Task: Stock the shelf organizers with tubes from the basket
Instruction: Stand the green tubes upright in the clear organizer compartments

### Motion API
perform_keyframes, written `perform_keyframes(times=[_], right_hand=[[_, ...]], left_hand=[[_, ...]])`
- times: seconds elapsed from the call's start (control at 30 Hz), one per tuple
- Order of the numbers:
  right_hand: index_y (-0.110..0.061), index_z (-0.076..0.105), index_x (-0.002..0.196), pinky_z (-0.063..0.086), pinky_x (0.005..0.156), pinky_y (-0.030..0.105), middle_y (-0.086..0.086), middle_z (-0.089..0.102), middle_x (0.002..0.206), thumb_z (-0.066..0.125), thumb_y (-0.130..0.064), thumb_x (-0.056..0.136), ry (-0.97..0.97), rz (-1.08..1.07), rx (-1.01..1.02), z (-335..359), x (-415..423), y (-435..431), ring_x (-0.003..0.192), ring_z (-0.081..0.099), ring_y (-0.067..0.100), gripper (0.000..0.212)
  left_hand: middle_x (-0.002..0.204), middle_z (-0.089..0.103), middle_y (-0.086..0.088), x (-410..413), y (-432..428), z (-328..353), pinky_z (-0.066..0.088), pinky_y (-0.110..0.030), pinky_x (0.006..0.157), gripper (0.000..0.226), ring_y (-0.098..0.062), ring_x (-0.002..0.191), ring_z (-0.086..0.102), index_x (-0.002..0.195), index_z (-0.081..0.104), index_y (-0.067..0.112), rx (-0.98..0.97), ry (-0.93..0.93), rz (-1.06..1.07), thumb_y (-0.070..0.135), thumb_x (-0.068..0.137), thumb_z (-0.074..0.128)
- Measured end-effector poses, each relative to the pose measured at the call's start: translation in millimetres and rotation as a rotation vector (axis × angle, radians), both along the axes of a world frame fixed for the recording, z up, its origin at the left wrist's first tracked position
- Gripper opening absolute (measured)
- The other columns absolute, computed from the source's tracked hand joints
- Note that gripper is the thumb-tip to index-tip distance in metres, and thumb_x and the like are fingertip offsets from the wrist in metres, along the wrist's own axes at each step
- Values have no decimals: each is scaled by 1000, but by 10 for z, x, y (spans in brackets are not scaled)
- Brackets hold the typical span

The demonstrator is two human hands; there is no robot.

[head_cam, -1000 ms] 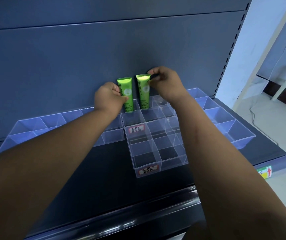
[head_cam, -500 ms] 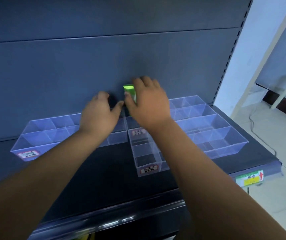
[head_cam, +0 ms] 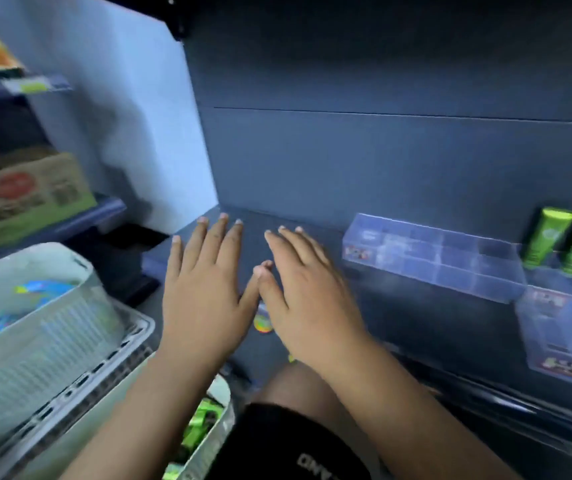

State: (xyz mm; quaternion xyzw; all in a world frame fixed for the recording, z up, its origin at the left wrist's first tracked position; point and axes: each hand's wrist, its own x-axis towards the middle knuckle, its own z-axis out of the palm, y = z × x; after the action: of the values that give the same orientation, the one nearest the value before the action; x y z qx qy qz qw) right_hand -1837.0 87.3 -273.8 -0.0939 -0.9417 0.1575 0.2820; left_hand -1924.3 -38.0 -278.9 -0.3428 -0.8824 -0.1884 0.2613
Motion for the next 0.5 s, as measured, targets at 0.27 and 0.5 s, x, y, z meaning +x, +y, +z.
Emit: perform_keyframes(times=[0.27, 0.5], right_hand=[[-13, 41, 150, 29, 119, 43, 10, 43, 155, 31, -50, 103, -326, 285, -28, -791, -751, -1630, 145, 35, 29, 61], [-18, 58, 128, 47, 99, 42, 8, 60, 134, 35, -45, 104, -750, 356, -11, -1656, -1006, -1859, 123, 53, 30, 42]], left_hand=[[154, 48, -12, -185, -2148, -918, 27, -52, 121, 75, -35, 147, 36, 145, 48, 9, -17, -237, 502, 63, 95, 37], [156, 43, -9, -47, -2696, -1983, 23, -48, 124, 66, -31, 152, 27, 147, 44, 11, -97, -565, 590, 57, 101, 43]])
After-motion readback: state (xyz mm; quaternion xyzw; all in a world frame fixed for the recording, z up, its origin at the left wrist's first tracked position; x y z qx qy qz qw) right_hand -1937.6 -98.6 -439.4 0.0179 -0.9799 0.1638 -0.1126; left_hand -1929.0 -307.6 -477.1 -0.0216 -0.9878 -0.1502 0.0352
